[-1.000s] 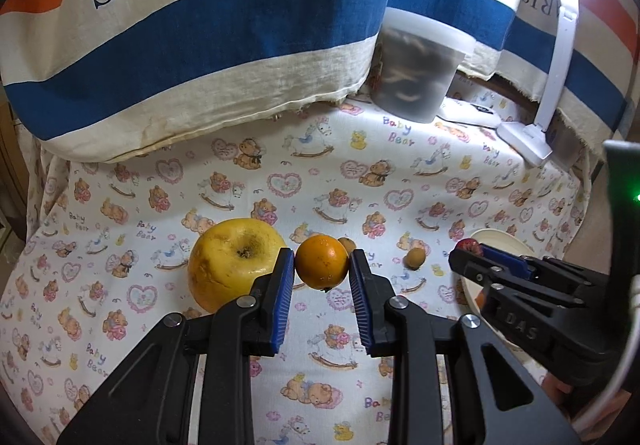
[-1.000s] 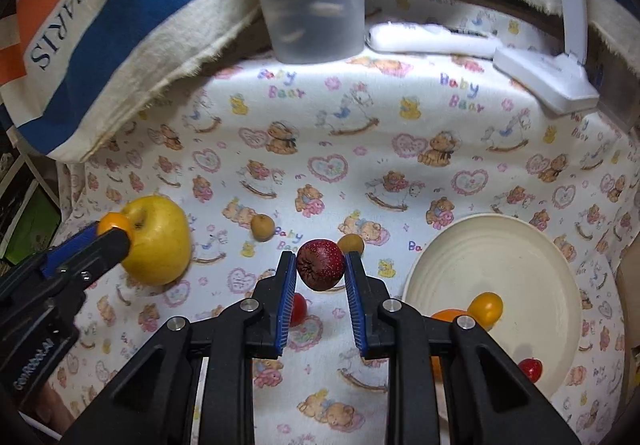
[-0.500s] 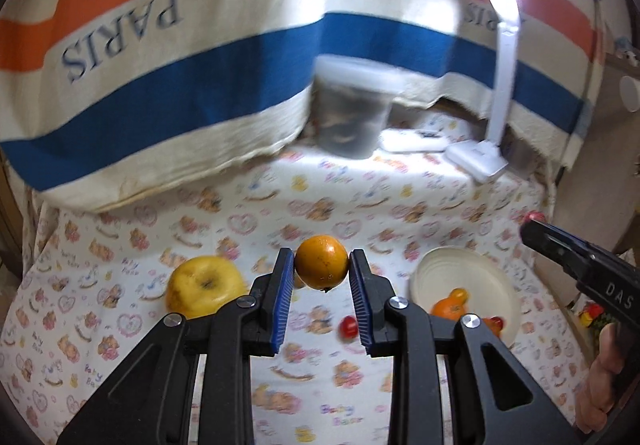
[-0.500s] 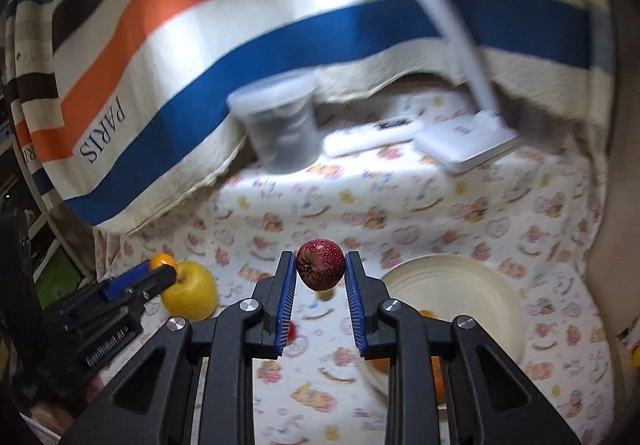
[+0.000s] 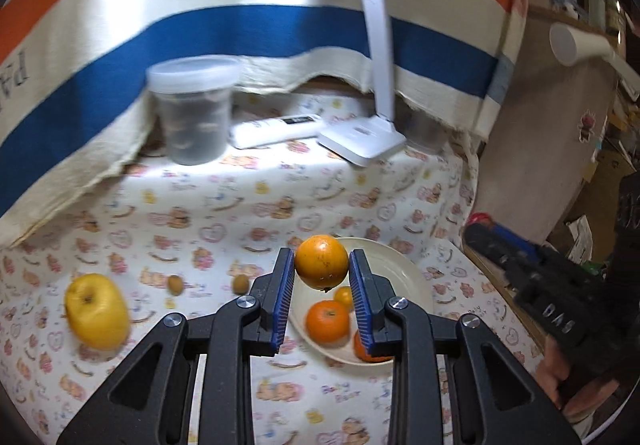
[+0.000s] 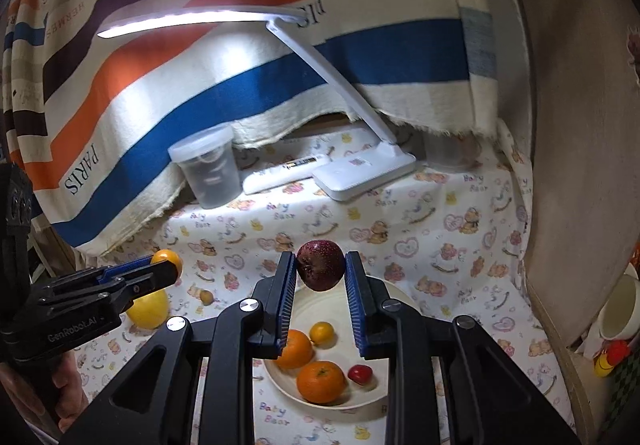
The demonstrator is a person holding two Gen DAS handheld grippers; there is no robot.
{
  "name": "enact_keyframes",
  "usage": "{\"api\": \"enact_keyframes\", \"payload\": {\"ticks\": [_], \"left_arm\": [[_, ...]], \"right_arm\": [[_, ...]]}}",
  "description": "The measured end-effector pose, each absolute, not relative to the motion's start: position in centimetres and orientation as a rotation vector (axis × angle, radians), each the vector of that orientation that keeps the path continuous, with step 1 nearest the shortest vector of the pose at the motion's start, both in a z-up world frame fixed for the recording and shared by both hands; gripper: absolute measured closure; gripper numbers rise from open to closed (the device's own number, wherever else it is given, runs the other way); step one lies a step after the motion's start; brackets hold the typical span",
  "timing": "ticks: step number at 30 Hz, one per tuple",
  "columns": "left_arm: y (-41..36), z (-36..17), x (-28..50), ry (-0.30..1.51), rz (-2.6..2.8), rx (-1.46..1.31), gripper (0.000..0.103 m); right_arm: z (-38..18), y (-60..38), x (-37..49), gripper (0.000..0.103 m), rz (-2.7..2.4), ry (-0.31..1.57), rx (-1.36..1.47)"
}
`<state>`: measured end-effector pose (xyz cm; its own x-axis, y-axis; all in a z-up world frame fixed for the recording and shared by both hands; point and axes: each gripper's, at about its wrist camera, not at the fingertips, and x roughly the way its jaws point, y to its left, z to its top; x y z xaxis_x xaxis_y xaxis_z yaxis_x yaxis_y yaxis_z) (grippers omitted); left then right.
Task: Organize fruits
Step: 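Lift both held fruits and carry them over the white plate, then lower both fruits onto the plate and open both grippers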
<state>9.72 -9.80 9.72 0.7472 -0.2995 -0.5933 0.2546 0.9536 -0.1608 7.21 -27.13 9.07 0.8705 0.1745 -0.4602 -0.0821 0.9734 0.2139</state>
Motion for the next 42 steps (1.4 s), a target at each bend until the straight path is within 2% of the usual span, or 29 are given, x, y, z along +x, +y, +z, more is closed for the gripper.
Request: {"api": "enact_keyframes", "payload": {"ticks": [9,13,23,29,42], "left_arm": [[-11.5,4.9,13.9,0.778,-0.320,-0.086,0.076],[-11.6,3.0,14.8,0.819,-0.318,-0.072,0.076],[-10.2,-1.0,17.5,0.842,-0.319,-0.105,0.076],[-9.8,-3.2,18.7,0.904,-0.342,-0.130,0.076],[-10.4,-3.7,18.7,0.900,-0.339,-0.118,0.072]], "right_arm": [[4.6,-28.0,9.9,0.077,0.180,0.619,0.232],[1.6,-27.8,12.1,0.077,0.198,0.737,0.238],[-2.8,-26.6,14.4,0.077,0.167,0.833,0.201],[-3.7,-26.3,15.0,0.077,0.172,0.870,0.195],[-4.3,-26.4,15.6,0.077,0.183,0.914,0.224]]}}
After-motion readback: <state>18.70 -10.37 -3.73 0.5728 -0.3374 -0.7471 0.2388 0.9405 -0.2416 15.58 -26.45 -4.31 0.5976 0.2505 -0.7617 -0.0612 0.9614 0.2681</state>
